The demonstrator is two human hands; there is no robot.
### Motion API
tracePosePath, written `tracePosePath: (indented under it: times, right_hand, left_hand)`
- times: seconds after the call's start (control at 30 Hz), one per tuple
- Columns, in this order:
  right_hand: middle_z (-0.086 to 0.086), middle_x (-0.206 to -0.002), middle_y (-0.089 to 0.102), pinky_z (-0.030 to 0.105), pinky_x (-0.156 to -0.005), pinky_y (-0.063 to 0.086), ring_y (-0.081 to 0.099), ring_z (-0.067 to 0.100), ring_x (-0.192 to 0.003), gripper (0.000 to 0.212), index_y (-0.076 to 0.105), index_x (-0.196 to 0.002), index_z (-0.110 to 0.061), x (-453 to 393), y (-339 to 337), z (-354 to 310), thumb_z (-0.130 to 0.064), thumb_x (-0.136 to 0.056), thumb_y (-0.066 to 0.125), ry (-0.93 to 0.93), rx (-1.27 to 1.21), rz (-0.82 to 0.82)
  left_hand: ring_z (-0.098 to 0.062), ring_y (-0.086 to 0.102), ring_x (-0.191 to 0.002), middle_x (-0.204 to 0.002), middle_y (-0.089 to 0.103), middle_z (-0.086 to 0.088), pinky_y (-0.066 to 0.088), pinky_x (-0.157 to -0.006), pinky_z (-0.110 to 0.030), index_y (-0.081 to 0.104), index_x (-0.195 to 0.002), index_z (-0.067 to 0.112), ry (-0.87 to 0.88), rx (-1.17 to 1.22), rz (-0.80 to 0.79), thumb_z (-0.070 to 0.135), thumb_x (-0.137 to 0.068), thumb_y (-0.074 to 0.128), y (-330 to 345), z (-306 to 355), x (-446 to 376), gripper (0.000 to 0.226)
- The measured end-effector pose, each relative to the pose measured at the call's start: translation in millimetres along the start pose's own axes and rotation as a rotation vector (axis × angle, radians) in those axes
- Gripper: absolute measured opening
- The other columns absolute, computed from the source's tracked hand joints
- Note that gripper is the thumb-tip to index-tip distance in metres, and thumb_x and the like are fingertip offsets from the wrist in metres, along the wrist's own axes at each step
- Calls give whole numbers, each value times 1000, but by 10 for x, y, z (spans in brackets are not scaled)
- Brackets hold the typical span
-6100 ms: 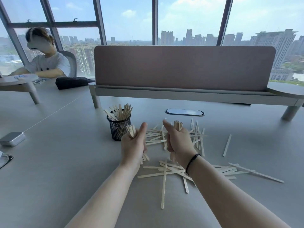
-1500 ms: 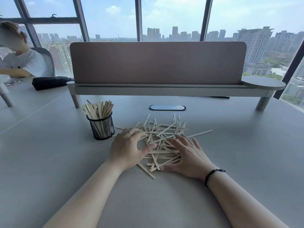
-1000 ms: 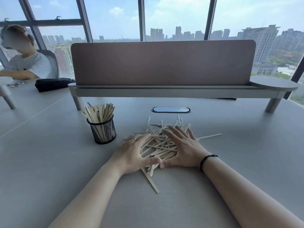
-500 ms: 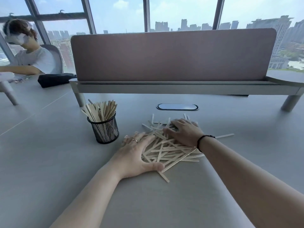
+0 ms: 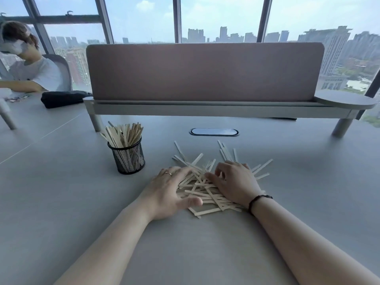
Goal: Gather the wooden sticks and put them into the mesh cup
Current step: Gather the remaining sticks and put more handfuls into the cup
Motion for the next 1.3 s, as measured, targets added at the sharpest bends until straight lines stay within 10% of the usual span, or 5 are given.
tracePosePath:
  times: [0.37, 0.47, 0.57, 1.07, 1.3]
  right_hand:
    - [-11, -73, 52, 31, -65, 37, 51, 16, -71, 41, 54, -66, -29, -29, -51, -145, -60, -93, 50, -155, -117, -44]
    - [-3, -99, 66, 34, -77, 46, 62, 23, -89, 41, 70, -90, -28, -210, -252, 148, -63, -92, 49, 74, -139, 171]
    - [8, -127, 64, 41, -92, 43, 60, 30, -112, 56, 62, -117, -22, -359, -133, 500, -67, -92, 41, 309, -26, -38]
    - [-13, -66, 64, 27, -63, 46, 53, 9, -59, 13, 72, -95, -27, -218, 192, -201, -19, -94, 62, 30, -648, -402]
    - [-13, -95, 75, 30, -85, 54, 69, 10, -93, 11, 72, -93, -30, -280, 5, -227, -23, -93, 64, 44, -504, -253]
  left_hand:
    - [-11, 30, -140, -149, 23, 14, 35, -115, -38, 28, -145, 45, -12, 18, 85, 92, -45, 69, -36, -12, 20, 118]
    - [-13, 18, -147, -160, 15, 14, 23, -120, -39, 25, -150, 47, -44, -53, 34, 95, -49, 62, -19, -18, -3, 118]
    - [-15, 11, -153, -166, 11, 12, 15, -124, -43, 18, -153, 47, -55, -70, 15, 99, -48, 56, 5, -44, -43, 123]
    - [-18, 15, -147, -155, 29, 10, 15, -122, -41, 16, -156, 43, -47, -163, 29, 101, -50, 49, -6, -4, -90, 125]
    - [-25, 19, -147, -150, 26, 2, 23, -121, -45, 35, -141, 44, -74, -141, 83, 104, -44, 49, 6, -53, -97, 115]
Point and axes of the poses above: each hand's wrist, its own x-axis away from the middle knuckle, its own y-axis out of the palm, z = x × y, the point moved 6 cm from there along -x, towards the middle knuckle
